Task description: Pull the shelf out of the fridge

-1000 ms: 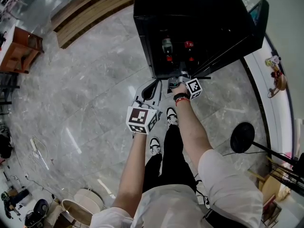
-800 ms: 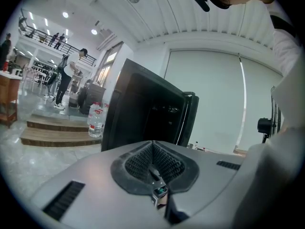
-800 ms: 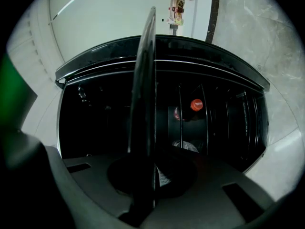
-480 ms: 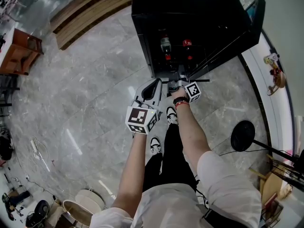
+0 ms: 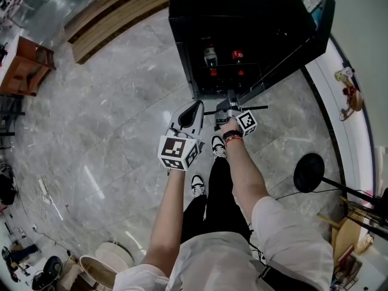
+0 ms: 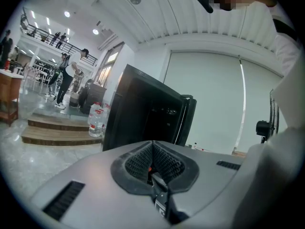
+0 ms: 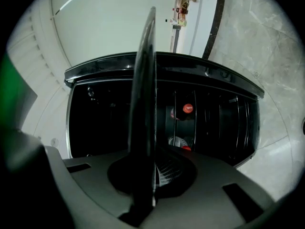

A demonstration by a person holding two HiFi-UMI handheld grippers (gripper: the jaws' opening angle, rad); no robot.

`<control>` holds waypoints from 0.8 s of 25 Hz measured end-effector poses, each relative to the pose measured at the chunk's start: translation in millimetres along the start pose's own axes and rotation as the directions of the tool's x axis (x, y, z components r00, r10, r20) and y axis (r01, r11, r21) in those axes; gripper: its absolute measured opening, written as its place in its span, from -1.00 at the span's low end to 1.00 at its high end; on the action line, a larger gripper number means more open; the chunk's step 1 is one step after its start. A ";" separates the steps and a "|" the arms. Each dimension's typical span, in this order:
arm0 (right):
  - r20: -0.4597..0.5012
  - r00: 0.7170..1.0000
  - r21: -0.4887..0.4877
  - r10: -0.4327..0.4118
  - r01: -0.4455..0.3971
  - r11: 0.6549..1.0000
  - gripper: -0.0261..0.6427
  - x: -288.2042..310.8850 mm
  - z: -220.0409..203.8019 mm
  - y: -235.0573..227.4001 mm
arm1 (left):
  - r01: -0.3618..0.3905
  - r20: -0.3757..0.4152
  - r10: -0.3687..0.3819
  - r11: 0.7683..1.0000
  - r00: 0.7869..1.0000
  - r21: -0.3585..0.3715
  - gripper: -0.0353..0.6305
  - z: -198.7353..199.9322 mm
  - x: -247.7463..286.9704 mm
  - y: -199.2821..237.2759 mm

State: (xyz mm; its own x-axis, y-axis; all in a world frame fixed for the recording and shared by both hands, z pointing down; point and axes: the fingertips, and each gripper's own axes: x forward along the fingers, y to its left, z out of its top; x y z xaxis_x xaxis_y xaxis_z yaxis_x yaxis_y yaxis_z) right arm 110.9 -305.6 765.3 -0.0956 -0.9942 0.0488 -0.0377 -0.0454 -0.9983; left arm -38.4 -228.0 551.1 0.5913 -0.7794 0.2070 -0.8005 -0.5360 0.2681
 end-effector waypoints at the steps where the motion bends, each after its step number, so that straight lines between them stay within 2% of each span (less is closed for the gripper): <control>1: -0.006 1.000 -0.007 -0.004 0.004 1.000 -0.85 -3.7 0.3 0.8 | 0.002 -0.001 -0.002 1.000 1.000 0.001 -0.84 0.8 -0.7 -2.1; 5: -0.033 0.999 -0.036 -0.015 0.014 0.999 -0.85 -18.3 0.2 10.5 | 0.011 -0.001 -0.011 1.000 1.000 0.009 -0.84 7.1 -6.3 -10.8; 9: -0.083 0.996 -0.073 -0.016 0.010 0.997 -0.85 -33.3 -2.7 25.5 | -0.011 -0.002 0.012 1.000 1.000 0.025 -0.84 13.7 -15.0 -13.3; 14: -0.150 0.988 -0.156 -0.026 0.003 0.988 -0.85 -52.9 -5.0 48.9 | -0.022 -0.002 0.022 1.000 1.000 0.017 -0.84 17.1 -25.7 -15.8; 20: -0.176 0.983 -0.228 -0.053 0.012 0.974 -0.85 -87.5 0.3 83.3 | -0.017 -0.010 0.018 1.000 1.000 0.021 -0.84 27.2 -43.2 -21.6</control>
State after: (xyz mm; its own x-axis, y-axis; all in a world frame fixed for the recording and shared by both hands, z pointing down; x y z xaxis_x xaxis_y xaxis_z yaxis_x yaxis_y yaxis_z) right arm 116.4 -222.4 677.9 -0.2666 -0.9579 0.1067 -0.2646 -0.0337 -0.9638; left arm -49.4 -191.6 510.7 0.5781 -0.7853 0.2215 -0.8126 -0.5292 0.2444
